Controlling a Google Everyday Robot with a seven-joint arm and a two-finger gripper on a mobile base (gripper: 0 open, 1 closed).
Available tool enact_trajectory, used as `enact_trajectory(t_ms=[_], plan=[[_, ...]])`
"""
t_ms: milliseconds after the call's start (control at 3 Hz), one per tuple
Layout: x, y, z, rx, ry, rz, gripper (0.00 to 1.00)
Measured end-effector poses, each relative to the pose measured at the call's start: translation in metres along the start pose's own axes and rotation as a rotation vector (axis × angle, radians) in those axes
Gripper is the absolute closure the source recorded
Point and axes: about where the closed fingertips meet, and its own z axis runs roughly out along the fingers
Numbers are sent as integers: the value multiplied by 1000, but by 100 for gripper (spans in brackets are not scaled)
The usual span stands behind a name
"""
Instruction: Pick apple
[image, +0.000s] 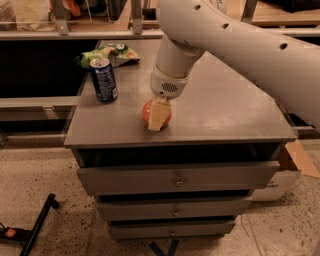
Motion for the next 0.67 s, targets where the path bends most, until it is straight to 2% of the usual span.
enact_trajectory(t_ms=[333, 667], plan=[[-2, -4, -6, 12, 2, -5, 86], [-8, -9, -31, 39, -3, -34, 100]])
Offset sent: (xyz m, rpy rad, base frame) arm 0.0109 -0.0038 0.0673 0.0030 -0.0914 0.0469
